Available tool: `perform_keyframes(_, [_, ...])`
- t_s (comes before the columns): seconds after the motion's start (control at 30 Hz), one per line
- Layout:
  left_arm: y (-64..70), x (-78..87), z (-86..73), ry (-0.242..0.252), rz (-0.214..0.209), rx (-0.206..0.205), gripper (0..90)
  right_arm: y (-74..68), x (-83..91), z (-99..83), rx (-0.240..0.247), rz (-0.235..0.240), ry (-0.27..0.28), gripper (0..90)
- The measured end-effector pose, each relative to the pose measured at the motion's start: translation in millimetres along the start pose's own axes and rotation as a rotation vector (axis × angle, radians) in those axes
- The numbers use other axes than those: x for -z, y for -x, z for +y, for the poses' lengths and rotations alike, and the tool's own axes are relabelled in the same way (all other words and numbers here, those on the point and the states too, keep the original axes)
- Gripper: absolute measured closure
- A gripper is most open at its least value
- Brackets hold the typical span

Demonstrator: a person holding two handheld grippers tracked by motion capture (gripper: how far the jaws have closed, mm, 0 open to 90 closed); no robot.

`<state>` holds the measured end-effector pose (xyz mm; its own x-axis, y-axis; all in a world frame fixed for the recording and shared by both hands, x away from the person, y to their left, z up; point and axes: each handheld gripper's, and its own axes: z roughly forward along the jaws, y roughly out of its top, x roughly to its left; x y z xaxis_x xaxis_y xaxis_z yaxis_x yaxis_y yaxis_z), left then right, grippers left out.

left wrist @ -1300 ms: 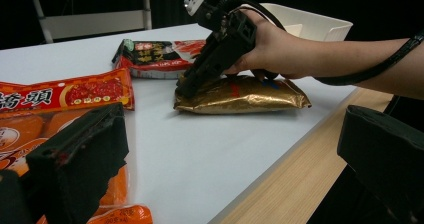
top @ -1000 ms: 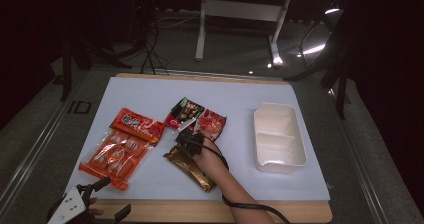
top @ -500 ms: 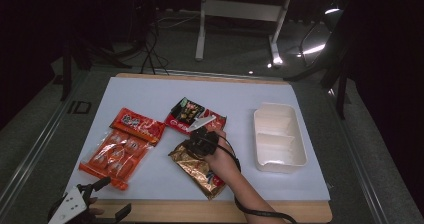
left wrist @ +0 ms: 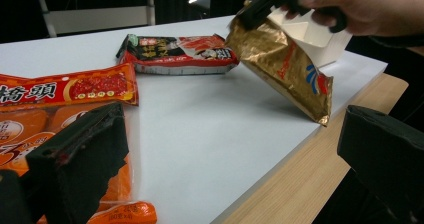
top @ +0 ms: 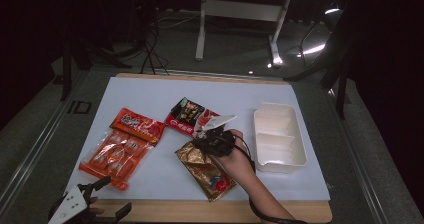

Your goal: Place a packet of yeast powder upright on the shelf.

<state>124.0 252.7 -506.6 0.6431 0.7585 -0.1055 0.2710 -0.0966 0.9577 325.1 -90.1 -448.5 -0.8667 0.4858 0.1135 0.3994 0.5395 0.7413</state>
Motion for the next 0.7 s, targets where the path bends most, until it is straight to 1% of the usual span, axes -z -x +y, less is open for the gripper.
perform_keyframes(0.1, [-0.2,-1.1,0.0,-0.004,-0.001,0.001,0.4,-3.6,16.9,1.7,0.001,0.015,0.032,89.0])
perform_keyframes(0.2, [0.1,-1.8,-0.1,-0.008,-0.001,0.001,0.3,-6.0,29.3,3.6,-0.001,0.036,0.062,89.1])
perform_keyframes(0.23, [0.3,-2.0,-0.1,-0.009,-0.002,0.001,0.4,-7.4,33.5,4.3,0.0,0.035,0.072,89.1])
perform_keyframes(0.33, [0.3,-2.3,-0.2,-0.011,-0.003,-0.001,0.3,-8.8,45.8,6.5,-0.018,0.061,0.107,89.1])
perform_keyframes(0.37, [0.3,-2.5,-0.3,-0.012,-0.002,-0.001,0.4,-9.0,48.3,7.1,-0.018,0.06,0.113,89.1])
perform_keyframes(0.43, [0.3,-2.4,-0.3,-0.012,0.0,-0.002,0.3,-8.5,54.9,8.5,-0.034,0.062,0.139,89.1])
perform_keyframes(0.5, [0.1,-2.3,-0.3,-0.012,0.002,-0.002,0.3,-7.6,61.2,10.7,-0.042,0.052,0.159,89.1])
perform_keyframes(0.53, [0.0,-2.3,-0.3,-0.013,0.003,-0.001,0.4,-6.0,64.2,11.8,-0.052,0.059,0.173,89.1])
perform_keyframes(0.7, [0.5,-2.6,0.4,-0.013,0.006,0.0,0.3,4.3,77.1,17.5,-0.084,0.048,0.22,89.1])
